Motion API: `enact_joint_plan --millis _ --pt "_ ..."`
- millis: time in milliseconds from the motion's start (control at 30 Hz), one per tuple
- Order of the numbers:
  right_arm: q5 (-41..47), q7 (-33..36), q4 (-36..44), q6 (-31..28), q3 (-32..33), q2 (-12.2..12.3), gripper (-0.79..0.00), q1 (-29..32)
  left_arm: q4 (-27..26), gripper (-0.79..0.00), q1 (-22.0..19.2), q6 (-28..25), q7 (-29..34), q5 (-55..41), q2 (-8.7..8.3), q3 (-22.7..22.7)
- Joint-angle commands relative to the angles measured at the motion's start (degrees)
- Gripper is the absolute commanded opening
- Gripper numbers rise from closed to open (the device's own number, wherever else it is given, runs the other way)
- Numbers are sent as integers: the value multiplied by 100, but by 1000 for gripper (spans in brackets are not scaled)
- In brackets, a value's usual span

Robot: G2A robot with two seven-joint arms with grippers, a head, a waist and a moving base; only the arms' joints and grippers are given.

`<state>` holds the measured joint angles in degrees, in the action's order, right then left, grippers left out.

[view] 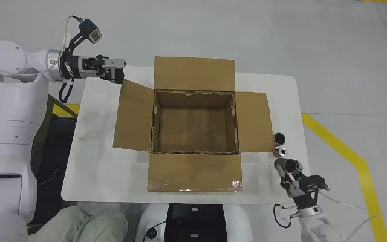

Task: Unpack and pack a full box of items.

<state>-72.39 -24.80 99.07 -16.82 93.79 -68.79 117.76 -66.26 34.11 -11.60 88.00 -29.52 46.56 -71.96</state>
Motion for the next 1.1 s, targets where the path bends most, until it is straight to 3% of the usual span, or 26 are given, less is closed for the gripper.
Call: enact_joint_plan --millis 0,433,633,1067 --pt "-35 -119 243 78 76 0 -785 116 0 0 0 0 0 0 0 0" --pt "-309 -596 1198 440 211 -25 -785 288 0 0 0 0 0 0 0 0" --pt "-536 -538 1437 709 -8 -54 -785 24 0 0 0 0 0 0 0 0" --pt "-944 106 1846 482 -901 -98 -785 -849 0 0 0 0 0 0 0 0"
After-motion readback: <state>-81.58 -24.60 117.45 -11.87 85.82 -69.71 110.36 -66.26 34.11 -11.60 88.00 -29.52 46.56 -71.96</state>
